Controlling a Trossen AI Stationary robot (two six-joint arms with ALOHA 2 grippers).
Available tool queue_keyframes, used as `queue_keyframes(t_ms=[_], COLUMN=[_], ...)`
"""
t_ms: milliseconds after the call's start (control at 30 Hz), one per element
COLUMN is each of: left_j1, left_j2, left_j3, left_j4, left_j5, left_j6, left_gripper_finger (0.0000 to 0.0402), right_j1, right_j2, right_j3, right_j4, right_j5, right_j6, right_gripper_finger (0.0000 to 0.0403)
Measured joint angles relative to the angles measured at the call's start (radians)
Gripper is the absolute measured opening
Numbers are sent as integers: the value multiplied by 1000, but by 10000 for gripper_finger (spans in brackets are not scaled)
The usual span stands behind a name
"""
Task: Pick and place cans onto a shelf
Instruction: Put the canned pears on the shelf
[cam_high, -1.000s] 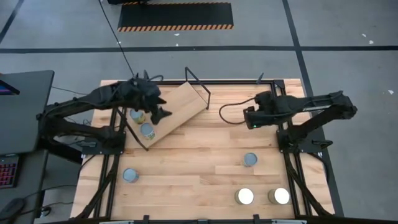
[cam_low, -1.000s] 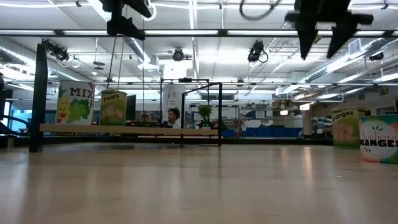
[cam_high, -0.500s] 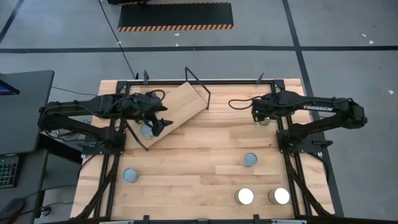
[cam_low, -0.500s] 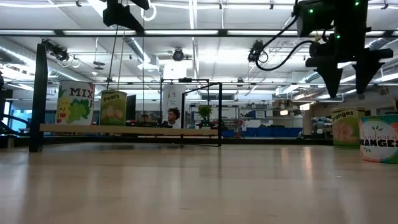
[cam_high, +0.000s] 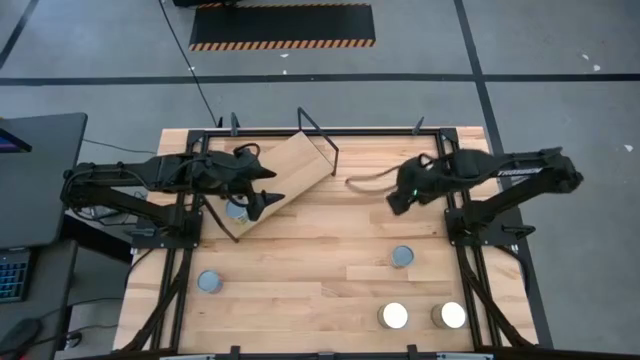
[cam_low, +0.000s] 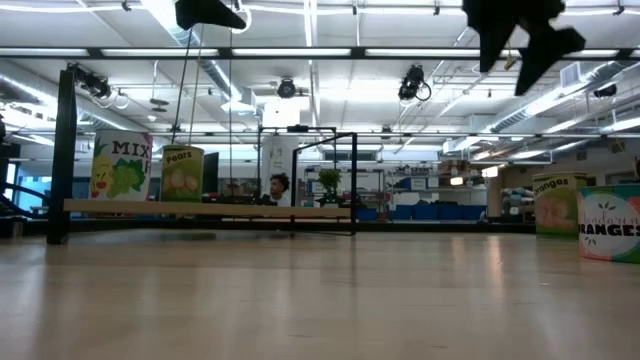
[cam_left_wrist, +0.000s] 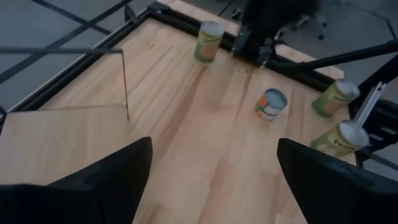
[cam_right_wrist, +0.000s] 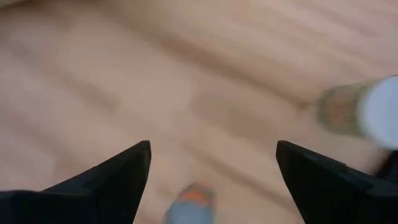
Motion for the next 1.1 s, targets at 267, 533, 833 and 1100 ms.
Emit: queue_keyframes(t_ms=[267, 533, 833, 1100], left_j1=[-17, -77, -152, -157], left_j2=[0, 0, 0, 0], left_j3=[0, 0, 0, 0], left_j4=[-47, -89, -85, -85], left_j5=[2, 0, -28, -70], left_j6=[-4, 27, 47, 46], left_gripper_finger=[352, 352, 352, 352], right_j1=[385, 702, 897, 1045], right_j2=[263, 371, 424, 475], right_j3=[263, 370, 370, 369], right_j4=[-83, -39, -10, -11], right_j5=[-153, -229, -223, -239], right_j6=[106, 422, 516, 365], right_gripper_finger=[354, 359, 360, 359])
